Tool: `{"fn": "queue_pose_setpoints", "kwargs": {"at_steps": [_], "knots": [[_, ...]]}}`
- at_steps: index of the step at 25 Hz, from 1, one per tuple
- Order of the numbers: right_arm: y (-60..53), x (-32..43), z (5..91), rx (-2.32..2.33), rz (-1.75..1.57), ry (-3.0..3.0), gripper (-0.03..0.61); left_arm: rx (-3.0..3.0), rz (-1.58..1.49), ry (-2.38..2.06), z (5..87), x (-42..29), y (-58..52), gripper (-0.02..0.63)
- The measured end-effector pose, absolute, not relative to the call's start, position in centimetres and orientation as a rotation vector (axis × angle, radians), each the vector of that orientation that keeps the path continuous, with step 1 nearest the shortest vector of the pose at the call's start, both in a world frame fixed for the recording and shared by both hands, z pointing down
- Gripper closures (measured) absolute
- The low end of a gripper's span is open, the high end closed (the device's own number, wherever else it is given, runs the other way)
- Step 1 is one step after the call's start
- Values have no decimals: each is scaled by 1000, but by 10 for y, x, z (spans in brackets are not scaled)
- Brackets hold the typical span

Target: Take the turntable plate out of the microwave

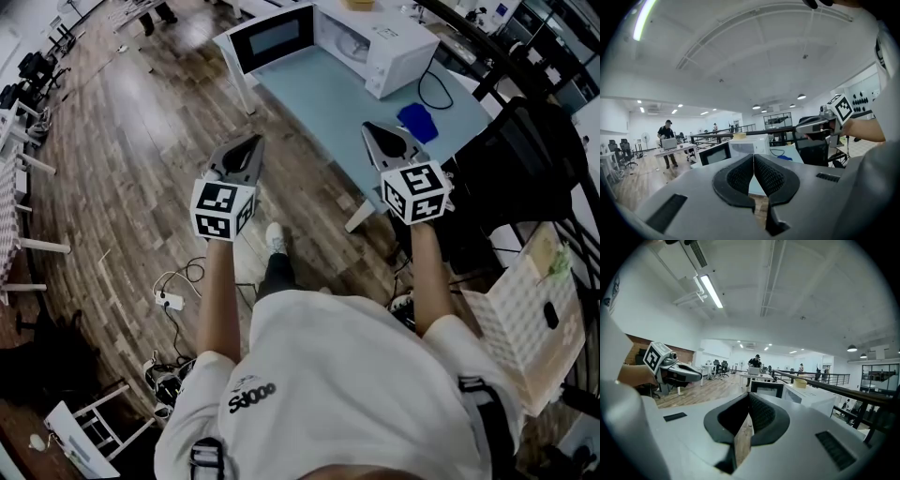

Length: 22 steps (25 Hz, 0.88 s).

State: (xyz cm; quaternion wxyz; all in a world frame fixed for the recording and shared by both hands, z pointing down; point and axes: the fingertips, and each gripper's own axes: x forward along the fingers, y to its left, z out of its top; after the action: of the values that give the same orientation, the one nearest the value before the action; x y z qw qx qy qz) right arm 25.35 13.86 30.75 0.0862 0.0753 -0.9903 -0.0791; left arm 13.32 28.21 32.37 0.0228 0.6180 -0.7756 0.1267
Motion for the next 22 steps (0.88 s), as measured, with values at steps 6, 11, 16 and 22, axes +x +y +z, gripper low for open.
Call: {"fn": "queue_pose_setpoints", "kwargs": {"at_steps": [6, 11, 16, 22], "knots": [[98, 189, 320, 281, -249, -2915, 572, 1944, 408, -2372, 338, 57, 237, 595], [55, 122, 311, 367, -253, -2902, 572, 1996, 395, -2338, 331, -24, 187, 595], [16, 68, 301, 470, -158, -2927, 572, 2060, 378, -2264, 330, -83, 138, 595], [-22, 24, 302, 617, -16, -2924, 572, 2128, 382, -2165, 339, -130, 98, 595]]}}
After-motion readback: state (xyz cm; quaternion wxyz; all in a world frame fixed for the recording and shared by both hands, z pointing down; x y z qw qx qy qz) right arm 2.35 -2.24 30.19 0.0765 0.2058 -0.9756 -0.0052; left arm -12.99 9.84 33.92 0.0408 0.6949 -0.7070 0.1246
